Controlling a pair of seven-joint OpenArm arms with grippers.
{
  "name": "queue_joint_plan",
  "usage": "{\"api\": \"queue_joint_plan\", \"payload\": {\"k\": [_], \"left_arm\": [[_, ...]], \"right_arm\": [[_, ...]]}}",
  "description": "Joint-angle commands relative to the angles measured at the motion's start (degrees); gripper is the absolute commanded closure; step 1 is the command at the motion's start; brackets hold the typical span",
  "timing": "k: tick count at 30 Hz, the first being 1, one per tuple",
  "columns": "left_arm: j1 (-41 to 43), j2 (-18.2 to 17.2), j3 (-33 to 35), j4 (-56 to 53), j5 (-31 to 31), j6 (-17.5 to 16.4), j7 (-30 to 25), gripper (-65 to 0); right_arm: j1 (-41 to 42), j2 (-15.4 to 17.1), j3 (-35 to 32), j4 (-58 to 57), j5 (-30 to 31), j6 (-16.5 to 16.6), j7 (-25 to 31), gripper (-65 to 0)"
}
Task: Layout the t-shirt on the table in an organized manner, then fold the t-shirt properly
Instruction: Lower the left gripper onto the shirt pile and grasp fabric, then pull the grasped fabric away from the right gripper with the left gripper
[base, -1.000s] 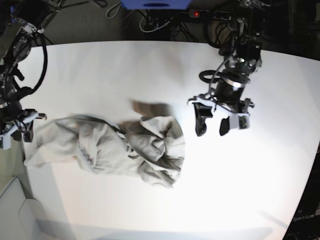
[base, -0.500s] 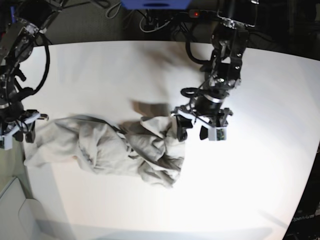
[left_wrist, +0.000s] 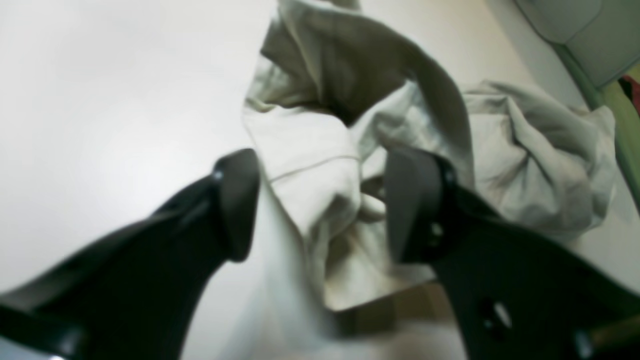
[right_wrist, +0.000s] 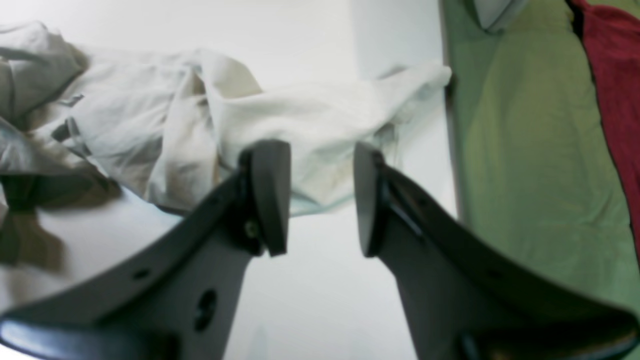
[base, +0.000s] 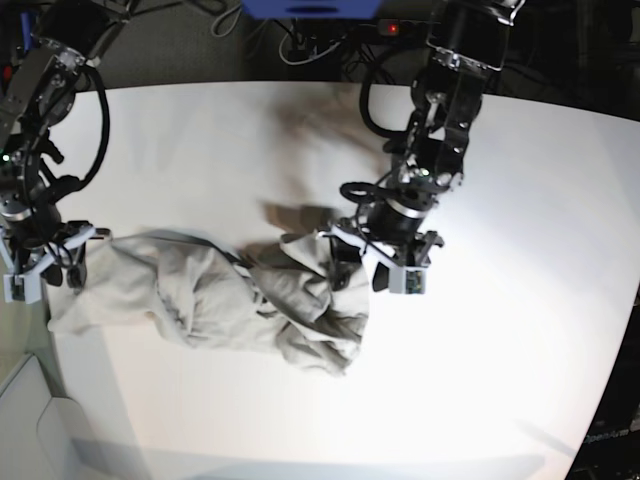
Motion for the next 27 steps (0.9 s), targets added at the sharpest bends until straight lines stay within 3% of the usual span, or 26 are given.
{"api": "queue_joint_plan", "payload": {"k": [1,5,8,10,17,23,27], "left_arm": [[-0.87,0.37,0.01,0.19,-0.26,-0.19,-1.24,-27.4],[-3.07,0.37,0.01,-3.94,-0.35,-0.19,-1.24,0.0],[-3.24,0.37,0.01,-6.23,-0.35,-0.19,-1.24,-3.4],[-2.98,0.37,0.01,-4.82,-0.35,-0.19,-1.24,-0.1],[-0.08,-0.60,-0.52,14.17,-0.35,0.34,-0.89,-0.7],[2.56,-4.55,-0.70,27.27,-0.35,0.34,-0.80,-0.7],[7.92,-5.43,-5.71,32.54,-0.35,0.34,-0.97,-0.6]], "right_arm": [[0.87,0.82,0.26,1.16,0.53,-0.62,1.48,-22.6],[0.87,0.82,0.26,1.07,0.53,-0.62,1.48,-22.6],[0.87,0.82,0.26,1.07,0.53,-0.62,1.48,-22.6],[0.87,0.90,0.26,1.07,0.53,-0.62,1.48,-22.6],[0.96,0.82,0.17,1.16,0.62,-0.62,1.48,-22.6],[0.96,0.82,-0.89,1.16,0.62,-0.62,1.48,-22.6],[0.96,0.73,-0.89,0.98,0.62,-0.62,1.83,-22.6]]}}
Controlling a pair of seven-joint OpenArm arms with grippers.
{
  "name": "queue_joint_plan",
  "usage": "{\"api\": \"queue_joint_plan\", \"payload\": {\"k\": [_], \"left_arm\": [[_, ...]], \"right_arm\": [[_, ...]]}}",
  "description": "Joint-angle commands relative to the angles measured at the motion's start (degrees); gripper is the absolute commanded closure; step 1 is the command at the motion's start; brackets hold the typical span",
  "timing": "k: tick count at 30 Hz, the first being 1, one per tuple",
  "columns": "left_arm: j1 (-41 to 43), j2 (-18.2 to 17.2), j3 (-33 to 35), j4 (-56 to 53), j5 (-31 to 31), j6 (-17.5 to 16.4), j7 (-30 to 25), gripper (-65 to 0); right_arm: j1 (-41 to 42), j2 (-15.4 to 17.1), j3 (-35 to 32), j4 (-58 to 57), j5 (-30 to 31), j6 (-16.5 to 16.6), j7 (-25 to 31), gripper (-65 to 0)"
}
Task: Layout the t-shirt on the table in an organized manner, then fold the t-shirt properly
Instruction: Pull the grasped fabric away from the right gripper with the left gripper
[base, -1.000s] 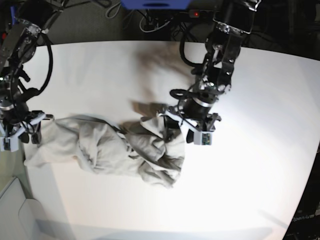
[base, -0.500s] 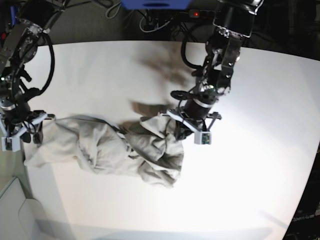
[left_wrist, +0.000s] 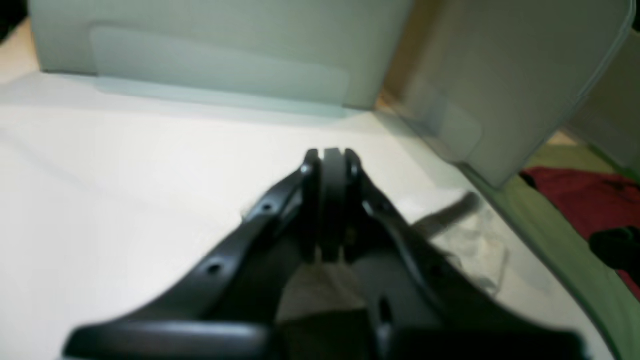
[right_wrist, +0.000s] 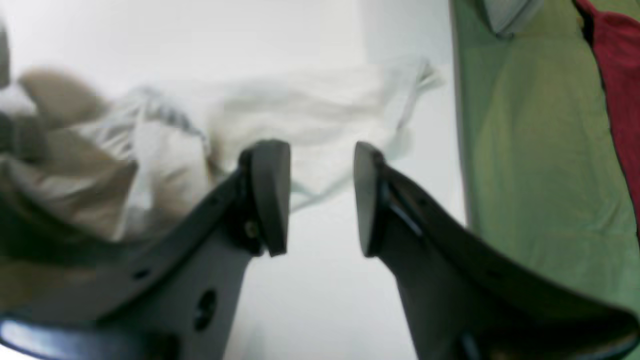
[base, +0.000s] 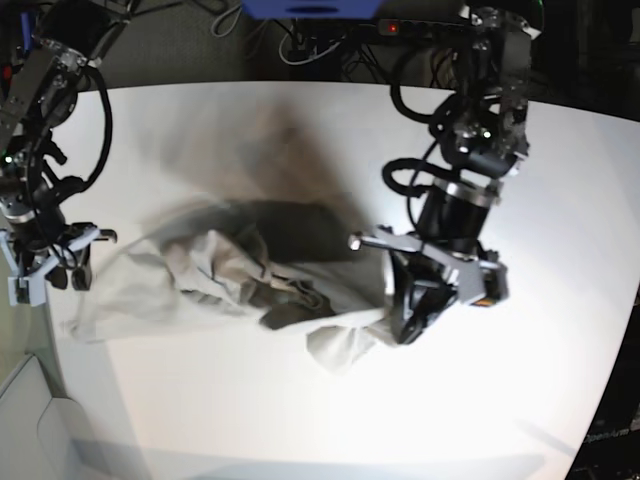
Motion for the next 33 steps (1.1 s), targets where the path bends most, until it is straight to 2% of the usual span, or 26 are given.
{"api": "queue_joint_plan", "payload": {"k": [1,10,13,18,20,22,25,27,30,33], "left_arm": [[1.53,-0.21,-1.96,0.80,-0.13,0.01,-1.46,-0.6],[13.75,-0.21,-20.24,0.19,-7.25,-0.60,-1.11,-0.6],[14.89,-1.88,-23.41,0.19,-9.53,-0.60,-1.11,-0.6],[12.78,-6.27,-22.97,0.28,-17.18,-0.60,-1.02,-0.6],[7.95,-7.68,-19.19,0.10,-18.94,-0.07,-0.31,-0.6],[1.53,-9.35,-14.62,0.19,-19.03,0.01,3.03,-0.5],[-11.31,-9.26,-8.99,0.19,-19.56,0.10,9.97,-0.5],[-15.35,-7.42,-8.38,0.10,-19.56,-0.16,12.34,-0.5],[-14.29,-7.15,-8.55,0.63,-20.88,-0.60,13.40,-0.5],[-4.89,-9.62,-10.66,0.54,-27.47,-0.60,13.84,-0.5]], "right_arm": [[1.27,0.77,0.21,0.90,0.48,-0.62,1.57,-22.6],[1.97,0.86,0.21,1.16,0.48,-0.62,1.13,-22.6],[2.85,0.51,-1.20,1.16,0.48,-0.62,1.13,-22.6],[2.85,0.33,-2.87,1.16,0.40,-0.62,1.13,-22.6],[2.94,0.16,-3.13,1.07,0.40,-0.62,1.13,-22.6],[3.02,0.16,-3.13,0.90,0.40,-0.62,1.13,-22.7],[3.02,0.16,-3.13,1.16,0.40,-0.62,1.05,-22.7],[2.94,0.33,-3.13,1.07,0.40,-0.62,1.05,-22.7],[2.76,0.60,-2.78,0.37,0.31,-0.71,1.05,-22.7],[1.53,0.60,-2.78,1.34,0.31,-0.71,1.05,-22.7]]}}
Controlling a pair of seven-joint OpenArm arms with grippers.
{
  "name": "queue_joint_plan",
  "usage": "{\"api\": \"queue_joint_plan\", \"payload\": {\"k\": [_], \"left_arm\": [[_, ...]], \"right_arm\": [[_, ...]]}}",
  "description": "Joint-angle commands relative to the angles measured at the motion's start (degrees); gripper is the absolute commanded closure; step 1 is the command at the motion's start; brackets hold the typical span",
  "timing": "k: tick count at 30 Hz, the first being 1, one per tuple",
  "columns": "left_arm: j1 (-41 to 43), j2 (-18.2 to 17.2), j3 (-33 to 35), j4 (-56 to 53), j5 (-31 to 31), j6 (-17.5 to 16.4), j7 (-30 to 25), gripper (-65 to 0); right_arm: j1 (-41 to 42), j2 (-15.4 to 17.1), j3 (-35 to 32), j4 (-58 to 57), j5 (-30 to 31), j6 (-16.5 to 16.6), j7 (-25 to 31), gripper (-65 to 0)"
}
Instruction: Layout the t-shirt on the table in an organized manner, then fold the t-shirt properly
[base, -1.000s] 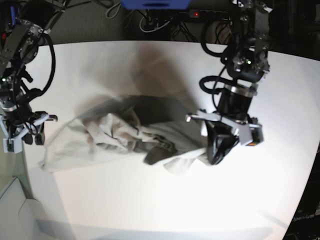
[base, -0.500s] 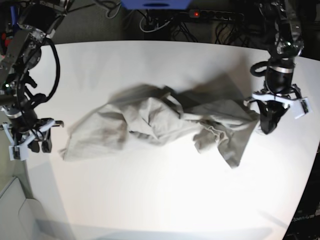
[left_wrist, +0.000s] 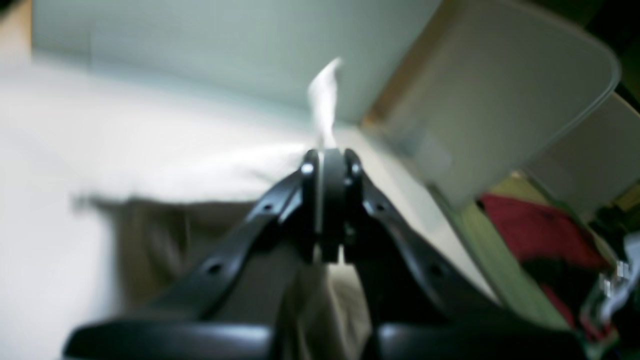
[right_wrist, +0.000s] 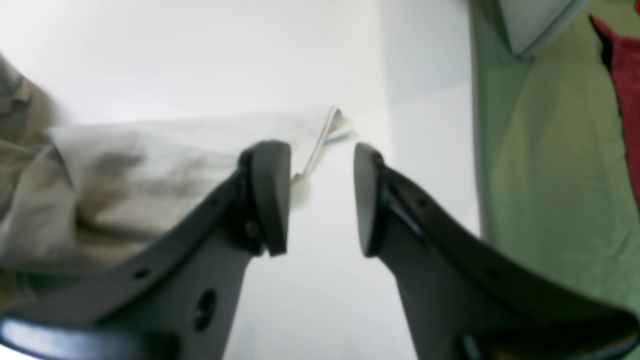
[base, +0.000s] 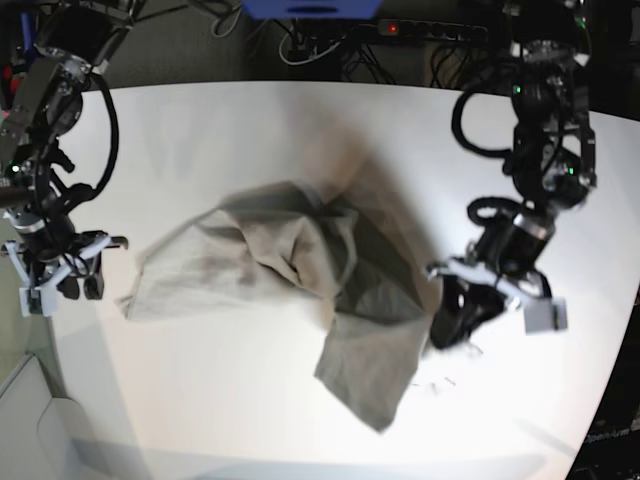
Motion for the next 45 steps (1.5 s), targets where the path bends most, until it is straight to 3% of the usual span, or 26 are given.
{"api": "queue_joint_plan", "payload": {"k": [1,6,12,17,26,29,32,37,40,45], "left_arm": [[2.41,-2.04,-0.96,0.83,-2.73,-0.14,-1.53,-0.5],[15.68,-6.96,-1.58,0.56,-3.88,-0.14,-1.61,-0.5],[26.76,-10.04,-10.19,0.21,-3.88,-0.14,-1.44,-0.5],[29.75,-9.42,-21.71,-1.99,-3.79,-0.14,-1.35,-0.5],[28.61,-11.18,-23.90,-11.31,-3.79,-0.14,-1.09,-1.5],[27.29,-11.36,-23.47,-12.27,-3.88,-0.14,4.19,-8.2],[24.21,-11.09,-23.64,-12.27,-3.88,-0.14,12.36,-22.6],[22.45,-10.92,-25.75,-11.75,-3.97,-0.14,15.62,-42.3],[21.92,-10.92,-27.51,-11.75,-4.23,-0.14,15.62,-46.6],[20.61,-10.83,-29.00,-11.75,-4.32,-0.14,15.79,-47.3]], "right_arm": [[-0.05,0.73,0.23,1.23,0.51,-0.71,1.33,-22.7],[-0.66,0.55,0.32,1.49,0.51,-0.71,1.33,-22.7],[-1.72,0.29,0.06,1.40,0.51,-0.71,1.33,-22.7],[-1.98,-1.12,-0.03,1.40,0.68,-0.45,1.33,-22.8],[-5.32,-2.44,-5.30,1.40,0.77,-0.45,1.33,-23.0],[-6.20,-2.44,-6.89,1.40,0.77,-0.45,1.33,-23.0],[-6.90,-2.44,-8.82,1.40,0.77,-0.45,1.33,-23.1],[-7.17,-2.35,-11.55,1.40,0.77,-0.36,1.33,-23.1],[-7.26,-2.26,-11.99,1.40,0.77,-0.36,1.33,-26.5],[-6.64,-2.26,-11.99,0.79,0.59,-0.36,1.33,-37.0]]}}
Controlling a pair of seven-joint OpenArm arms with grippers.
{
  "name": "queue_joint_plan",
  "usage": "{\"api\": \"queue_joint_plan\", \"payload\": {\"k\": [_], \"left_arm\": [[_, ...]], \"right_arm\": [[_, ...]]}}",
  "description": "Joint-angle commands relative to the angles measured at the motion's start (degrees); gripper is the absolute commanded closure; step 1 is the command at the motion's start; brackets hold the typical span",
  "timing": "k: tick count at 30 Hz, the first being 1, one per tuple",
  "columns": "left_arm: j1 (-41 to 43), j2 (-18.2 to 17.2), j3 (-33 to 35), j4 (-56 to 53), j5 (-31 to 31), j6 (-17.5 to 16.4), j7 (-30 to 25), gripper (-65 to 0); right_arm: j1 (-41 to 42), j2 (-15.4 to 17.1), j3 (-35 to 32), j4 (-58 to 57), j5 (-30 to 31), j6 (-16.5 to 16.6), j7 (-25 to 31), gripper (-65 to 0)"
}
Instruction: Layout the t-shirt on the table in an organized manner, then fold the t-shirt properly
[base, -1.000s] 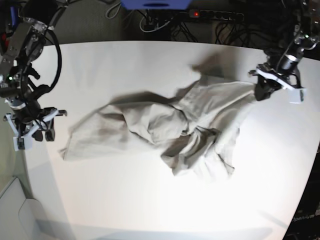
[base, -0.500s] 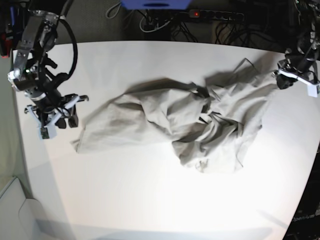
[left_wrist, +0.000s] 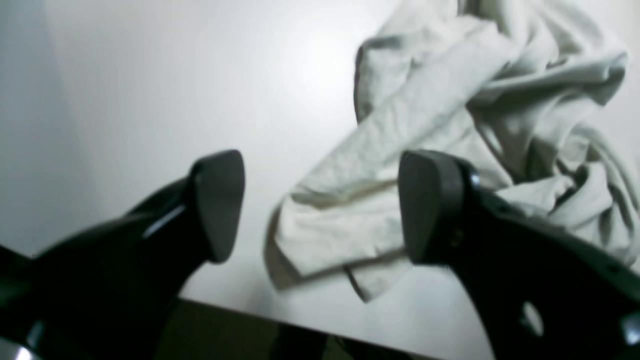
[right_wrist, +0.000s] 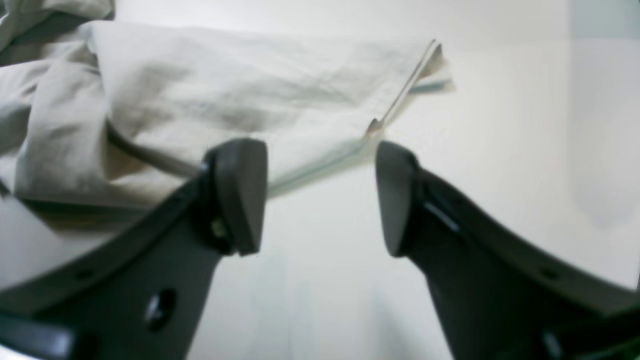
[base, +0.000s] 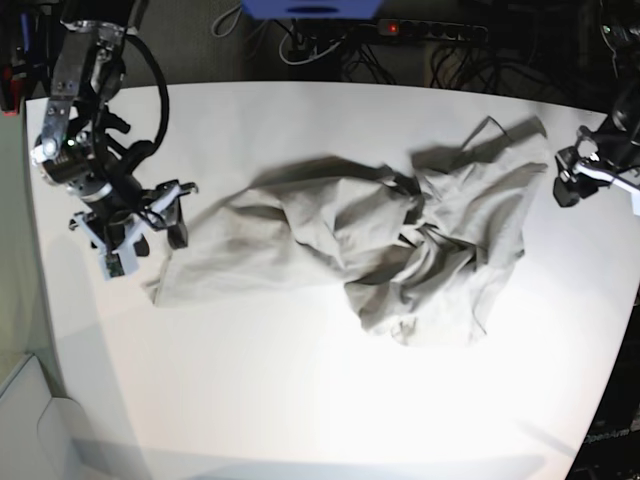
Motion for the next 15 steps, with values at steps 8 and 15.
{"api": "queue_joint_plan", "payload": {"k": [8,15], "left_arm": [[-4.69,2.59,-0.59,0.80,-0.75,-0.16,0.25,-47.3],[-6.36,3.56,-0.59,0.45,-0.75,-0.08,0.25,-47.3]], "right_arm": [[8.15,2.65,0.28,-13.04,0.44,-0.38,1.42,-40.2],[14.48,4.49,0.28,-24.82,0.44,-0.38,1.59,-40.2]]}}
